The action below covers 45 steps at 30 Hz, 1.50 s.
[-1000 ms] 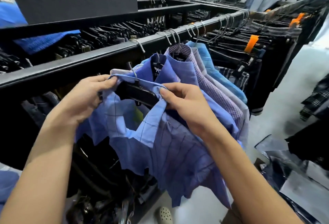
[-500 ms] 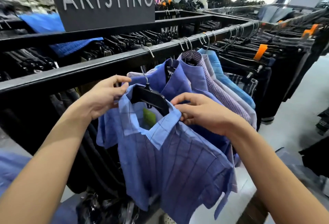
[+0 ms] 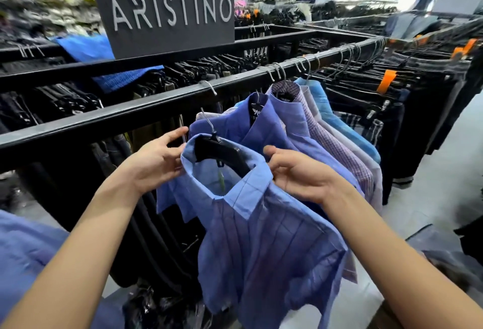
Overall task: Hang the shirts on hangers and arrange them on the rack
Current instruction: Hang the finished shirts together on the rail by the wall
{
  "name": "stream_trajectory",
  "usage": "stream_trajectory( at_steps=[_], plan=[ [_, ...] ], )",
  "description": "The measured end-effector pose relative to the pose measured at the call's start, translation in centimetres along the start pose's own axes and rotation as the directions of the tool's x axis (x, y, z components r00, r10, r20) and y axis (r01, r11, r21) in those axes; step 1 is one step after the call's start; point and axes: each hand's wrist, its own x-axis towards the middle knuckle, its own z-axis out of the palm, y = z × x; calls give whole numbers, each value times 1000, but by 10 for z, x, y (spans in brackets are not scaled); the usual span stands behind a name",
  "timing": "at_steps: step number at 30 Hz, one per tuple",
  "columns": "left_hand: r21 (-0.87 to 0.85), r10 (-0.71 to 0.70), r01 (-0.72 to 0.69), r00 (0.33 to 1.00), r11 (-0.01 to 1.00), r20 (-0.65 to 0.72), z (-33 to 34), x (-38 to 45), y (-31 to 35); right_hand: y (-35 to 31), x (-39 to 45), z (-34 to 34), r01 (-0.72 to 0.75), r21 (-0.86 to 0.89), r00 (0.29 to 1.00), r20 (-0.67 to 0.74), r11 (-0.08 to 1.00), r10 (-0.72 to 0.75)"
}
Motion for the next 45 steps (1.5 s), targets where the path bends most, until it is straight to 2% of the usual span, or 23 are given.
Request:
stream_trajectory(
  at_steps=[5, 8, 10, 13, 16, 17, 18, 19, 20, 21, 22, 23, 24, 26, 27, 31, 34, 36, 41, 45],
  plan=[
    [224, 98, -89, 995, 970, -29, -6, -10, -6, 7, 0, 3, -52, -181, 998, 18, 982, 56],
    [299, 94, -71, 994, 952, -62, -8, -16, -7, 4, 1, 7, -25, -136, 999, 20, 990, 28],
    [256, 27, -16, 999, 967, -38, -16, -21, -11, 3, 1, 7, 2, -85, 1000, 7, 996, -1],
    [154, -12, 17, 1000, 988, -28, -28, -24, -20, 5, 0, 4, -27, -38, 998, 57, 999, 29],
    [-66, -39, 38, 999, 997, -29, -23, -23, -33, 9, -1, 0, -64, -89, 991, 116, 994, 74],
    [-109, -45, 40, 998, 993, -46, -16, -24, -39, 10, -1, 0, -63, -106, 991, 112, 992, 75],
    [-83, -20, 11, 994, 996, -106, -8, -25, -44, 11, 0, -1, -59, -110, 991, 109, 992, 71],
    [17, 54, -51, 975, 999, -214, 0, -27, -49, 11, 1, -2, -56, -96, 992, 105, 994, 66],
    [186, 200, -141, 913, 973, -355, 7, -28, -52, 12, 0, -5, -41, -67, 995, 92, 997, 47],
    [373, 387, -227, 811, 900, -439, 15, -32, -51, 13, -1, -8, -18, -18, 996, 85, 1000, 19],
    [490, 531, -307, 735, 815, -422, 23, -38, -48, 15, -2, -11, 10, 41, 996, 90, 999, -14],
    [532, 595, -372, 726, 761, -344, 33, -43, -44, 16, -4, -11, 44, 102, 993, 103, 994, -55],
    [517, 584, -416, 782, 748, -217, 46, -50, -40, 18, -5, -11, 72, 148, 990, 110, 986, -89],
    [503, 432, -394, 901, 770, 43, 71, -58, -41, 22, -5, -8, 99, 156, 983, 140, 983, -121],
    [502, 374, -365, 923, 784, 88, 79, -59, -43, 23, -5, -6, 113, 125, 979, 156, 986, -132],
    [555, 333, -279, 943, 784, 4, 79, -50, -42, 27, -10, -6, 120, 10, 981, 153, 993, -121],
    [745, 275, -290, 950, 600, 148, 74, -56, -43, 31, -12, -2, 59, -81, 983, 176, 995, -44],
    [782, 254, -321, 943, 534, 214, 74, -61, -42, 33, -11, 2, 12, -119, 987, 158, 993, 7],
    [783, 164, -292, 956, 549, 242, 73, -72, -34, 29, -8, 6, 48, -216, 994, 108, 975, -25],
    [717, 227, -231, 968, 657, 103, 79, -80, -33, 20, 4, 13, 0, -203, 987, 157, 979, 33]
  ],
)
